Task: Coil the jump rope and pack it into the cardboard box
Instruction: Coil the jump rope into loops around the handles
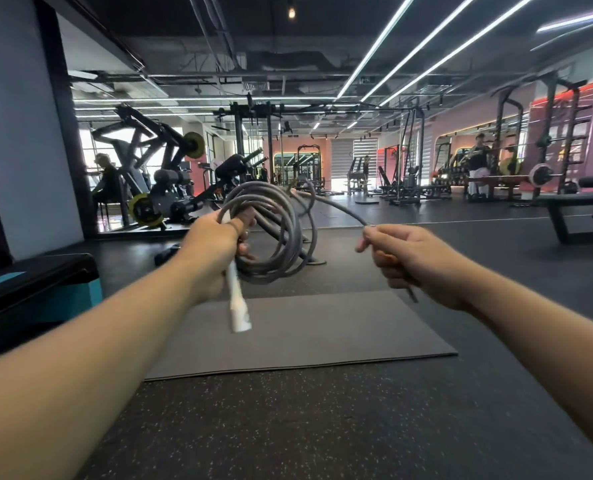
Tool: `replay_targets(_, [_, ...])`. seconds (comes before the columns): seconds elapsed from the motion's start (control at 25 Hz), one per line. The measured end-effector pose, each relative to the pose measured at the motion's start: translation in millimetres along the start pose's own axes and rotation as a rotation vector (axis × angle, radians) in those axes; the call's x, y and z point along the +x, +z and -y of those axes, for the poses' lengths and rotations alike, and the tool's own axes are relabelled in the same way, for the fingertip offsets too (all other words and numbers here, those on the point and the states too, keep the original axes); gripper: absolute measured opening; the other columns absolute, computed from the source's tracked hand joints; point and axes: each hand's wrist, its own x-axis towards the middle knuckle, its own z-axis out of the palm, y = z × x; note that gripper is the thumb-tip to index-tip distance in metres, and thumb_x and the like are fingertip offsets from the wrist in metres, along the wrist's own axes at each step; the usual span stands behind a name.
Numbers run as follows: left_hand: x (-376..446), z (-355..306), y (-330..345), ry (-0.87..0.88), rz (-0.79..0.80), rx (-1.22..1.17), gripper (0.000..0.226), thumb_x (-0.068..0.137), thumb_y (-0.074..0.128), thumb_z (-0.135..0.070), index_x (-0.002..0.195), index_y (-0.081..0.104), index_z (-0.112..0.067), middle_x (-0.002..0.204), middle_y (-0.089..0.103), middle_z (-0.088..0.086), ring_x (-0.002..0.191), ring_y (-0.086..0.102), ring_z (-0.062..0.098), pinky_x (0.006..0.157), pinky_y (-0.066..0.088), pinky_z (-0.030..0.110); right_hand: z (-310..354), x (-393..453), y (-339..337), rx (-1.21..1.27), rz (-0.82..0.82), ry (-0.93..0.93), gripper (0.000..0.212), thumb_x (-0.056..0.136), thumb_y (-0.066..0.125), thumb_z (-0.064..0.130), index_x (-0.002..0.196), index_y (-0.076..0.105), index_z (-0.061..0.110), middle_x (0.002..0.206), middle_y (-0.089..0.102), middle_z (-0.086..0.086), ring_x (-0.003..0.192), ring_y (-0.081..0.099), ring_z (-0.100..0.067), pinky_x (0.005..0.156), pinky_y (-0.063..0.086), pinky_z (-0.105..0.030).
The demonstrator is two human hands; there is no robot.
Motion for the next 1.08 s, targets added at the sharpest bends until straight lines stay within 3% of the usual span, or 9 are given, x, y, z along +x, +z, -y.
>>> replay_targets(0.12, [-10.0, 16.3, 40.7, -0.142, -0.267, -0.27, 0.015, 0.102, 0.054, -0.025, 0.095, 0.058, -0.012, 0.06, 0.054, 0.0, 0.053, 0.046, 0.015, 0.05, 0.044, 0.025, -9.4, 15.0, 58.2, 0.243, 0.007, -0.035, 0.055, 0.092, 0.06, 0.063, 0.113, 0.064, 0.012, 0.073, 0.049, -0.003, 0.055, 0.031, -0.01, 0.052, 0.025, -0.026])
replay_targets(0.24, [-26.8, 15.4, 66.2, -0.303, -0.439, -0.472, 0.014, 0.105, 0.046, -0.021, 0.109, 0.058, -0.015, 0.079, 0.067, 0.002, 0.058, 0.057, 0.018, 0.048, 0.05, 0.023, -7.3, 21.7, 94.8, 0.193, -0.008, -0.11, 0.077, 0.081, 0.062, 0.076, 0.123, 0.066, 0.011, 0.117, 0.069, -0.026, 0.078, 0.059, -0.028, 0.076, 0.048, -0.039])
replay_targets(0.36, [-25.7, 6.4, 69.0, -0.385, -0.515, -0.729, 0.029, 0.107, 0.031, -0.01, 0.102, 0.059, -0.015, 0.111, 0.075, -0.001, 0.088, 0.066, 0.018, 0.077, 0.053, 0.029, -12.6, 21.3, 96.6, 0.446, 0.025, -0.049, 0.097, 0.071, 0.067, 0.08, 0.136, 0.061, 0.008, 0.102, 0.067, -0.014, 0.07, 0.051, -0.022, 0.064, 0.042, -0.033])
replay_targets(0.44, [-21.0, 6.2, 65.1, -0.395, -0.52, -0.678, 0.029, 0.105, 0.032, -0.01, 0.095, 0.059, -0.014, 0.121, 0.074, -0.001, 0.097, 0.064, 0.018, 0.073, 0.048, 0.027, -22.4, 18.8, 102.9, 0.621, 0.064, -0.03, 0.118, 0.057, 0.076, 0.082, 0.144, 0.052, 0.005, 0.098, 0.05, -0.015, 0.065, 0.043, -0.019, 0.059, 0.038, -0.027])
replay_targets(0.64, [-28.4, 31.0, 78.0, -0.42, -0.31, -0.354, 0.028, 0.097, 0.052, -0.033, 0.113, 0.067, -0.016, 0.123, 0.071, 0.01, 0.094, 0.068, 0.028, 0.069, 0.047, 0.033, -18.2, 22.7, 142.9, 0.653, -0.208, -0.011, 0.056, 0.076, 0.089, 0.032, 0.119, 0.07, 0.002, 0.11, 0.077, -0.016, 0.102, 0.073, -0.035, 0.09, 0.06, -0.044])
replay_targets(0.8, [-30.6, 27.0, 71.9, -0.447, -0.404, -0.49, 0.01, 0.084, 0.06, -0.021, 0.085, 0.069, -0.015, 0.092, 0.076, 0.008, 0.073, 0.068, 0.026, 0.074, 0.056, 0.037, -2.3, 29.3, 137.9, 0.5, -0.289, -0.023, 0.024, 0.09, 0.076, 0.029, 0.094, 0.072, 0.006, 0.085, 0.075, -0.008, 0.051, 0.064, -0.006, 0.044, 0.046, -0.017])
replay_targets(0.92, [-24.4, 23.7, 47.8, -0.154, -0.618, -0.329, 0.059, 0.072, 0.07, -0.01, 0.128, 0.052, -0.021, 0.128, 0.062, 0.011, 0.079, 0.062, 0.021, 0.079, 0.059, 0.041, 3.7, 28.8, 125.8, 0.292, -0.23, -0.051, 0.031, 0.092, 0.071, 0.044, 0.085, 0.067, 0.014, 0.071, 0.073, 0.002, 0.042, 0.049, -0.002, 0.046, 0.033, -0.022])
replay_targets(1.0, [-23.7, 16.7, 25.3, 0.277, -0.611, 0.173, 0.091, 0.069, 0.076, -0.008, 0.145, 0.032, -0.03, 0.15, 0.04, 0.009, 0.109, 0.058, 0.024, 0.093, 0.053, 0.041, 7.6, 30.5, 118.8, 0.176, -0.154, -0.045, 0.031, 0.092, 0.069, 0.047, 0.082, 0.068, 0.017, 0.071, 0.073, 0.001, 0.043, 0.051, 0.0, 0.052, 0.031, -0.025])
replay_targets(1.08, [-23.9, -3.7, 6.7, 0.732, -0.413, 0.858, 0.09, 0.069, 0.078, -0.016, 0.147, 0.036, -0.03, 0.15, 0.044, 0.004, 0.132, 0.046, 0.026, 0.109, 0.039, 0.045, 14.5, 31.4, 114.6, 0.073, -0.087, -0.063, 0.028, 0.093, 0.067, 0.044, 0.08, 0.07, 0.02, 0.07, 0.072, -0.002, 0.048, 0.054, -0.005, 0.052, 0.031, -0.026])
